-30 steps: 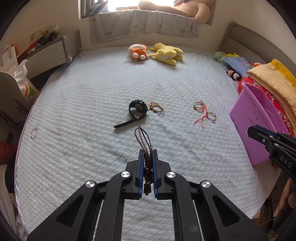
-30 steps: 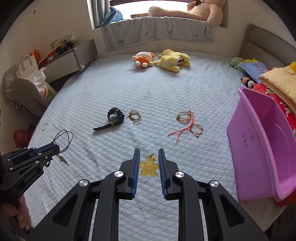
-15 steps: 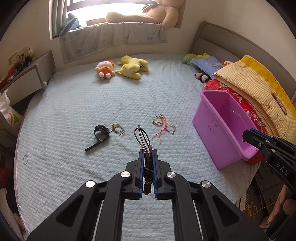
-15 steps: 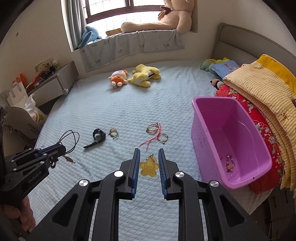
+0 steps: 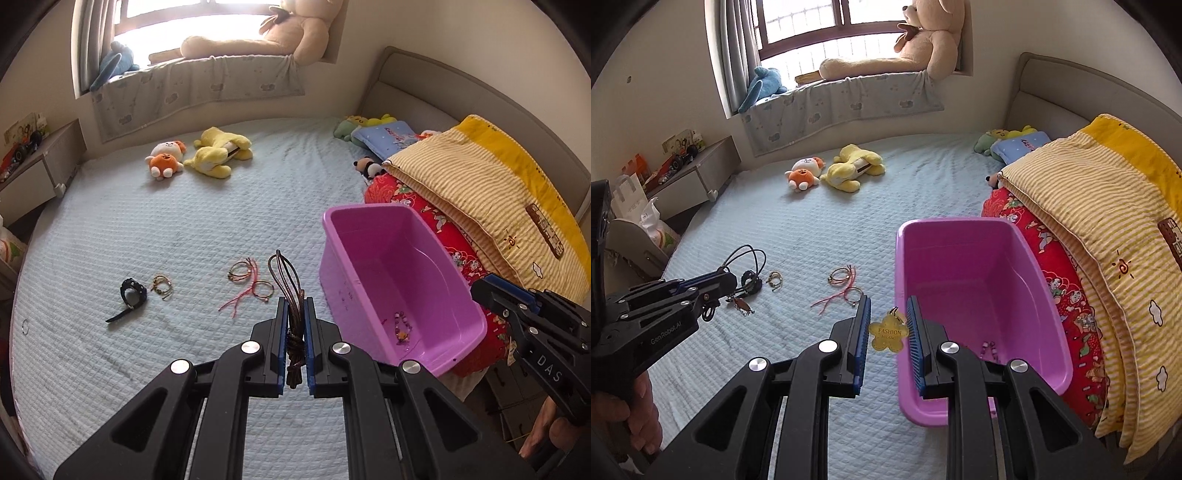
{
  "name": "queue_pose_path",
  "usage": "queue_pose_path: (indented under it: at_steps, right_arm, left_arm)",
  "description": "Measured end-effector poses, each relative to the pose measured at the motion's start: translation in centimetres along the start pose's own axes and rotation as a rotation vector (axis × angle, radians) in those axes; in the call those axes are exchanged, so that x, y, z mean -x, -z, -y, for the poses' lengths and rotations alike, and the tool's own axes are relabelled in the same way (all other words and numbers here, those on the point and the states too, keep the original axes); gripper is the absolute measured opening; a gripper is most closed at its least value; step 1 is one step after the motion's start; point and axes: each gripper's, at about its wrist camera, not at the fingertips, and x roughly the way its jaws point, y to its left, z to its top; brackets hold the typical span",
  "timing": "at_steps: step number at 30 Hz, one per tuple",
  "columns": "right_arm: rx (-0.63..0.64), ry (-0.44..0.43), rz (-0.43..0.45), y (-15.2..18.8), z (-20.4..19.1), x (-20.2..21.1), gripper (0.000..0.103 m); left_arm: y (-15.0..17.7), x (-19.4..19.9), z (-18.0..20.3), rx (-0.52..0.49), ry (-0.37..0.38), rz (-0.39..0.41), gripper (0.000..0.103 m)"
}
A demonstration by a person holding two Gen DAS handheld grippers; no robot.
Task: Organize jewelry
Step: 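Carry the brown cord necklace and flower charm over the pink tub with both tools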
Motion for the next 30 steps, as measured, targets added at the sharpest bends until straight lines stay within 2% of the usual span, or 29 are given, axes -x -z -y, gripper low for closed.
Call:
queue_pose_path:
  at_steps: [4, 7, 13, 24, 30]
  right_arm:
    - [0.024, -0.044, -0.032, -0.6, 5.3, -1.5, 0.020]
    - [0.029, -0.071, -0.065, -1.0, 8.8, -2.8, 0.020]
    - [-0.005, -0.109, -0.135, -1.4, 13.6, -5.4, 0.020]
    - [-0.104, -0.141, -0.233, -0.7, 16.2, -10.0, 0.020]
    - [-0.106, -0.130, -0.275, -0.4, 16.5, -11.6, 0.020]
  left_arm:
    - [-0.9, -2.5, 4.9, 0.023, 0.006, -0.030, 0.008]
    - [-1.4, -5.0, 8.2, 0.038, 0.057, -0.096, 0.008]
    - [-2.5, -9.3, 12.7, 0.015, 0.058, -0.188, 0.008]
    - [-2.4, -15.0, 15.2, -0.024, 0.021, -0.332, 0.009]
    - [-2.1, -17.1, 15.5, -0.047, 0.003, -0.400, 0.009]
